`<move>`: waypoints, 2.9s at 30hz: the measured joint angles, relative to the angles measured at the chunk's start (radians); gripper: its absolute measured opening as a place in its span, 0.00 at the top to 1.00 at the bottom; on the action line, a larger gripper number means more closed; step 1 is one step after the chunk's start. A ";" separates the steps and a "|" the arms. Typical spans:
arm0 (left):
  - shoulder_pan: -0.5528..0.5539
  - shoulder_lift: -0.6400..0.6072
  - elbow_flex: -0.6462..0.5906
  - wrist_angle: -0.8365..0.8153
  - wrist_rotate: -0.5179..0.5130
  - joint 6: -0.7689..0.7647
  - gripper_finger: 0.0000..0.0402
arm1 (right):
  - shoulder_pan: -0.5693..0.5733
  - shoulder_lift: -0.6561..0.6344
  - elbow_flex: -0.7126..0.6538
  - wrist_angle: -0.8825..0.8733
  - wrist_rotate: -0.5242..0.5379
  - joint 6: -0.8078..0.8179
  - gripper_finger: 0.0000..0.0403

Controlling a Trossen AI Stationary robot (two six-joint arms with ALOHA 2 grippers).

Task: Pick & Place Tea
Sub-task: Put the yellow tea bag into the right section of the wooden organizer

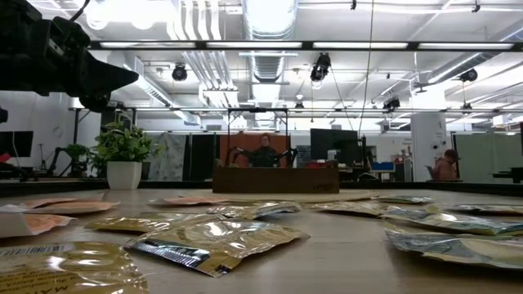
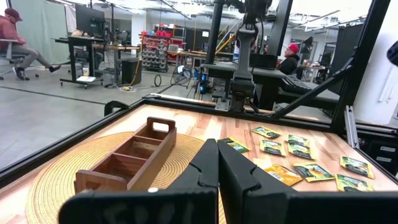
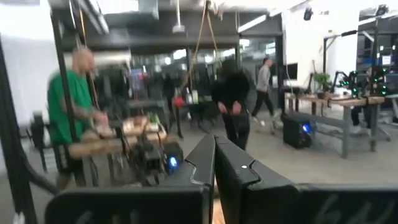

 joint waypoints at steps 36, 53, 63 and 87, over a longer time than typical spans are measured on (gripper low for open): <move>0.000 0.000 0.000 -0.003 0.000 0.000 1.00 | -0.029 0.481 0.516 -0.957 -0.221 -0.007 0.87; 0.000 0.000 0.000 -0.003 0.000 0.000 1.00 | -0.029 0.588 0.497 -1.284 -0.258 -0.204 0.54; 0.000 0.000 0.000 -0.004 0.000 0.000 1.00 | -0.036 0.615 0.394 -1.290 -0.297 -0.324 0.43; 0.000 0.000 0.000 -0.004 0.000 0.000 1.00 | -0.081 0.632 0.037 -1.003 -0.377 -0.613 0.38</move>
